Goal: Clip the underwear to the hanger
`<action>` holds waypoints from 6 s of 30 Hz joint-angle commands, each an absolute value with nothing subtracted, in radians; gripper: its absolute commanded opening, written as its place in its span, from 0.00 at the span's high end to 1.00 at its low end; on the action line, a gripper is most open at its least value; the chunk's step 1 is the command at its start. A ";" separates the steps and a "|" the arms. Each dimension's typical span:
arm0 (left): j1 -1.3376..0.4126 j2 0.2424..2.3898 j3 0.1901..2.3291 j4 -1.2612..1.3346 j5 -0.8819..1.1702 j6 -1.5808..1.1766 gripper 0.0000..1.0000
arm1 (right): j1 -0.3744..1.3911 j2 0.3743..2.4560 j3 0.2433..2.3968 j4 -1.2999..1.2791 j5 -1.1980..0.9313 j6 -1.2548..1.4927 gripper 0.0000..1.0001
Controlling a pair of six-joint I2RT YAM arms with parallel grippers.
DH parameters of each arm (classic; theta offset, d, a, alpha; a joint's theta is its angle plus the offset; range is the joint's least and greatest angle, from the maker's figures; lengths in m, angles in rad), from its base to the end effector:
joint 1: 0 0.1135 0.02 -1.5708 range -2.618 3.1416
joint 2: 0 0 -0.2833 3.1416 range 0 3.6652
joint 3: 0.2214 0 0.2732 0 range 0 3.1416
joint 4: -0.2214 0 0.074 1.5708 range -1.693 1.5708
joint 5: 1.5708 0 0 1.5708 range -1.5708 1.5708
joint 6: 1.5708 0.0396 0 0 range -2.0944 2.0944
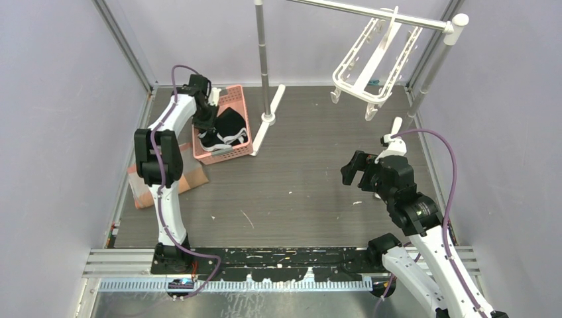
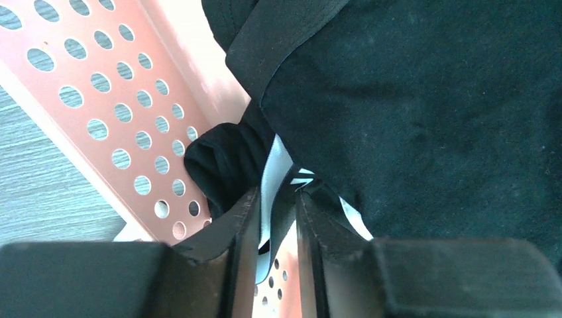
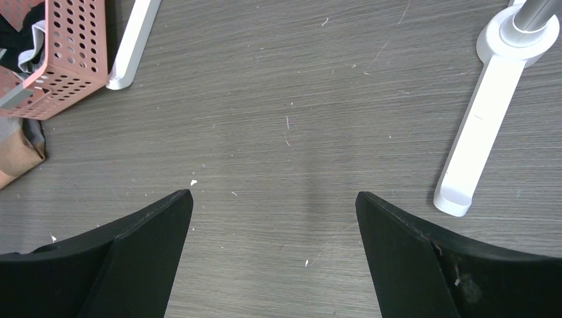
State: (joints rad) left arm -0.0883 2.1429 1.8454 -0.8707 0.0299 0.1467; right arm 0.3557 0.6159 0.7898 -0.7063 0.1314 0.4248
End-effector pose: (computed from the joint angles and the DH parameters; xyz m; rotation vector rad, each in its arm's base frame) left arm 0.4883 -0.0444 0.2264 0.3293 2.7184 -0.0246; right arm 0.1316 0.0434 0.3249 0.1525 2.1100 0.3310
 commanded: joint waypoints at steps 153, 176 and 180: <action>-0.915 1.603 1.210 -1.092 -0.183 -0.100 1.00 | 0.529 1.629 0.750 0.135 -0.358 0.296 0.47; -0.909 1.520 1.244 -1.107 -0.182 -0.101 1.00 | 0.536 1.083 0.548 0.053 -0.052 0.366 1.00; -0.923 1.450 1.256 -1.127 -0.144 -0.117 1.00 | 0.540 0.877 0.516 -0.039 -0.040 0.397 1.00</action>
State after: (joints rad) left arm -0.9142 1.5547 1.2068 -1.1004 -0.1757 -0.1120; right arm 0.5312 1.0241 0.5388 0.0418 -0.1020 0.3599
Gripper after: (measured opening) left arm 0.010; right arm 0.034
